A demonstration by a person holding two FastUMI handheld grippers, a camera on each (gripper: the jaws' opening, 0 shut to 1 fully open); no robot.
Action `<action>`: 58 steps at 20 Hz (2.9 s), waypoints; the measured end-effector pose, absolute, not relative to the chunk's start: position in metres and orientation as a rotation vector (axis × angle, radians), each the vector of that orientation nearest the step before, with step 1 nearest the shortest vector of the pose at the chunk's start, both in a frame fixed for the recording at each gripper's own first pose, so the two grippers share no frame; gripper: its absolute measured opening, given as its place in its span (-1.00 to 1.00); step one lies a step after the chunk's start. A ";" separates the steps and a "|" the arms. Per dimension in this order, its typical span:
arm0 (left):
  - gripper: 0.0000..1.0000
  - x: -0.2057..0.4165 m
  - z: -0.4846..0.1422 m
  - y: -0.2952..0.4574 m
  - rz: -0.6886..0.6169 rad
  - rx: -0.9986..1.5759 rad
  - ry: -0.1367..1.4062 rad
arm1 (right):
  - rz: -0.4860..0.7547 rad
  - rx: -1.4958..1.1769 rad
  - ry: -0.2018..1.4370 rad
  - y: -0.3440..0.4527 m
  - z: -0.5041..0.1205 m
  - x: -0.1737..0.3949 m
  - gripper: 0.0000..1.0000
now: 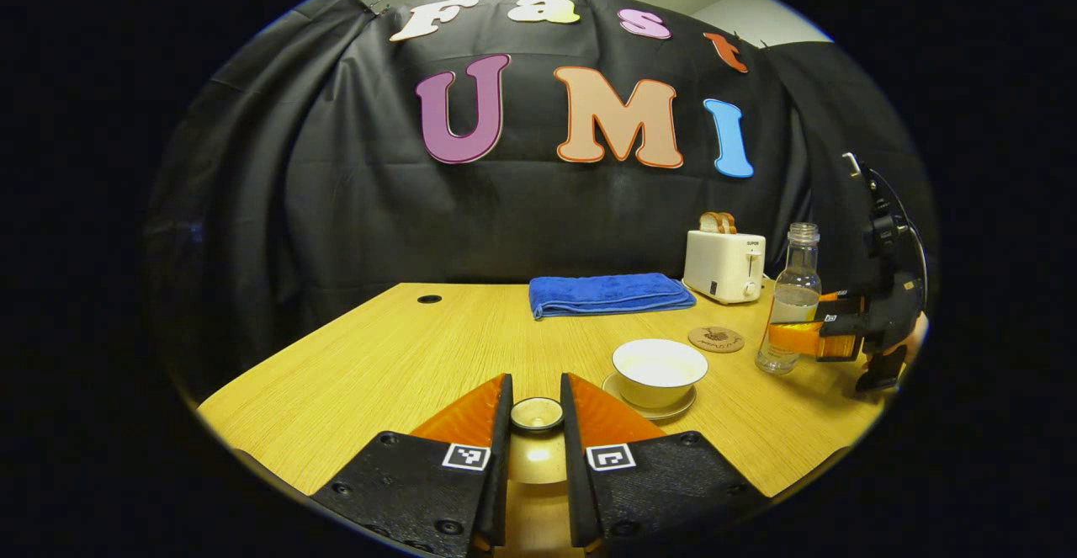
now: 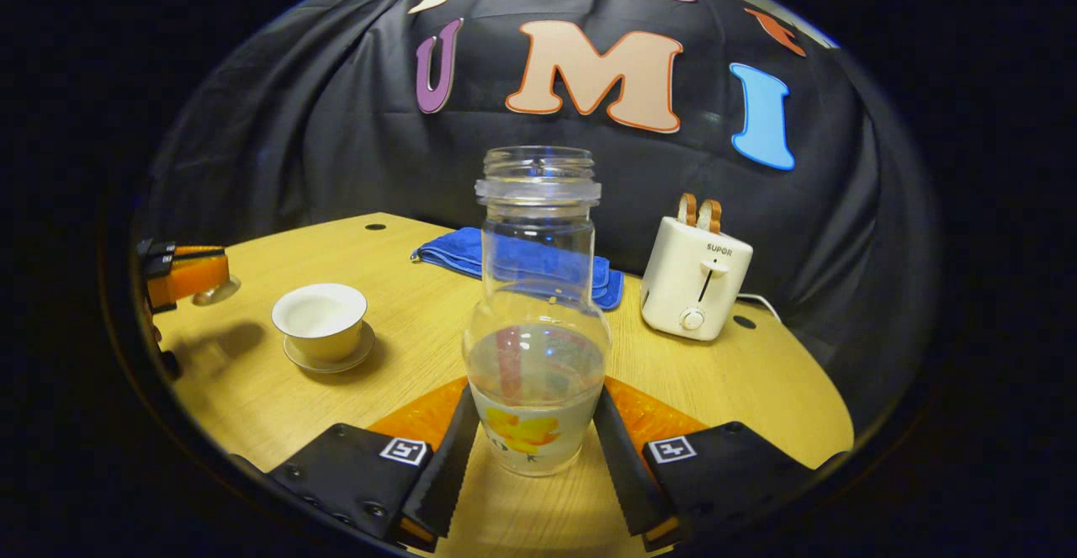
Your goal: Open the teacup lid with one hand, grasp the water bottle and pour water into the teacup with the other hand; after pouring, place the water bottle on the coaster and then close the teacup lid.
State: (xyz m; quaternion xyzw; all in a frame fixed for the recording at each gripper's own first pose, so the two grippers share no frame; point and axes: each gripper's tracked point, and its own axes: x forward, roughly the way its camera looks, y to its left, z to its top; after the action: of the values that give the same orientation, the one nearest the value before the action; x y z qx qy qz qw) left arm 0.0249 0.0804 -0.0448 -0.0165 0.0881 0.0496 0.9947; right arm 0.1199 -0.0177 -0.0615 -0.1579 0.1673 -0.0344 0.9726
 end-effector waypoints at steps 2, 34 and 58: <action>-0.46 0.025 -0.045 0.082 0.102 -0.038 0.177 | -0.075 -0.395 0.316 -0.017 -0.053 0.121 0.58; -0.46 0.020 -0.045 0.115 0.158 -0.074 0.176 | -0.046 -1.554 0.208 0.034 -0.051 0.165 0.58; -0.46 0.018 -0.050 0.124 0.182 -0.068 0.198 | -0.074 -1.888 0.069 0.048 -0.016 0.181 0.55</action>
State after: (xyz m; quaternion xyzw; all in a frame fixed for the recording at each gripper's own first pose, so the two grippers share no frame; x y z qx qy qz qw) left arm 0.0176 0.1239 -0.0499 -0.0339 0.0985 0.0909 0.9904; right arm 0.1810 0.0483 -0.0160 -0.8095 0.0297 -0.0316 0.5856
